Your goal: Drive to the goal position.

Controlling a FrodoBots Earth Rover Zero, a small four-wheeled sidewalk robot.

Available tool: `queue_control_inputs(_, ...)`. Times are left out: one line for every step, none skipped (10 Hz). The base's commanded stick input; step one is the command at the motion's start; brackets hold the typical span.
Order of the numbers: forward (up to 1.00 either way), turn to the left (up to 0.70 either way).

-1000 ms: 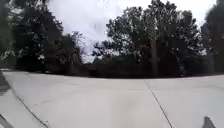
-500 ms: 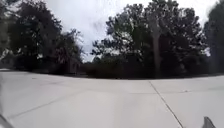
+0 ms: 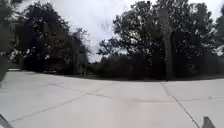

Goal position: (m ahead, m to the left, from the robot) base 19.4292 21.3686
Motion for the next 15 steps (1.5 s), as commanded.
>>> queue_control_inputs(0.7, 0.35)
queue_control_inputs(0.7, 0.35)
queue_control_inputs(0.7, 0.35)
queue_control_inputs(0.7, 0.35)
queue_control_inputs(0.7, 0.35)
queue_control_inputs(0.7, 0.35)
queue_control_inputs(0.7, 0.35)
queue_control_inputs(0.7, 0.35)
queue_control_inputs(0.7, 0.35)
queue_control_inputs(0.7, 0.35)
queue_control_inputs(0.7, 0.35)
queue_control_inputs(0.7, 0.27)
queue_control_inputs(0.7, 0.0)
queue_control_inputs(0.7, 0.0)
queue_control_inputs(0.7, 0.0)
